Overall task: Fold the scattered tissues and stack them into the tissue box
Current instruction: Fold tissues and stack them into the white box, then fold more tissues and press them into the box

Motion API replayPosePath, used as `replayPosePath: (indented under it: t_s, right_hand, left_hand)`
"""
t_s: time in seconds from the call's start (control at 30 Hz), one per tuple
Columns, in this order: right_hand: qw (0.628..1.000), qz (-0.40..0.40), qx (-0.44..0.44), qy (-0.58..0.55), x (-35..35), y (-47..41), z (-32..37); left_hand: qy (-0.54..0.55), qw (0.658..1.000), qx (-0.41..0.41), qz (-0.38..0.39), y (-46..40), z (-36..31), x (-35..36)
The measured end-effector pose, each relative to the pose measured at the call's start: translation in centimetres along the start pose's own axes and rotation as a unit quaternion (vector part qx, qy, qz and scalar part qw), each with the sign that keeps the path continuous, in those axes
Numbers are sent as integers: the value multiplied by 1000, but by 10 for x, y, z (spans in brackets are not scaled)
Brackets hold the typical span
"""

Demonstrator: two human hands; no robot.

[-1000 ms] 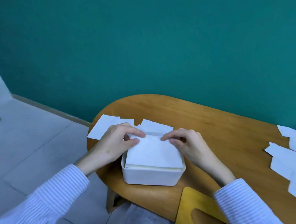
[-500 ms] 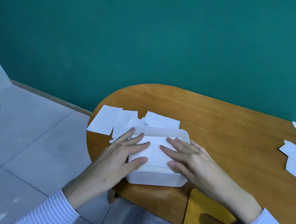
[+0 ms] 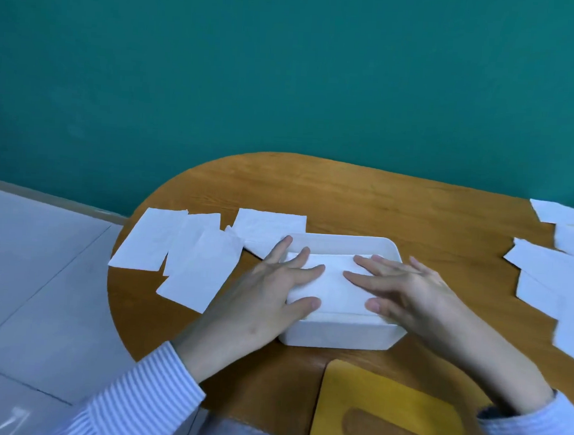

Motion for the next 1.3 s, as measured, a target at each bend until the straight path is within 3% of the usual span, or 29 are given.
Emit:
replayPosePath:
  t_s: [0.2,0.47,0.8,0.9,1.0,1.13,1.23,1.3]
  right_hand:
    - [999,-11,52,-2,-14,16,-47]
    - [993,-1,113,12,-30,-1,-84]
    - [988,-32,144,36,-42,-19,-95]
    - [988,-58,136,33,-48,-14,-93]
    - [985,-125,113,33,-59,-6,-79]
    - [969,-244,9,-44,-69,-7,-22]
    - [965,-245,-63,-71,-49,-22,32]
    - [972,-205,-96,-63,-23,-41,62]
  left_hand:
    - [-19,999,32,33,-41,-30,23]
    - [-103,992,1,75,-97,-52,22]
    - [-118,990,31,68,-127,-59,18]
    - [-104,991,67,55,-122,-56,15]
    - [-41,995,82,-35,-101,-47,-3]
    - [-59,985,88,-134,-66,-22,-26]
    - [-103,982,54,-147,-43,18,-30]
    - [-142,983,7,-121,-34,53,-25]
Point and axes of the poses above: each hand's wrist, its own y-axis away from the middle knuckle, its own x-axis out of the palm, z = x × y, the point moved 8 cm from there along -y, towards the middle knuckle, and after that the axes turned 3 degrees about -x, right-handed, at the moved point
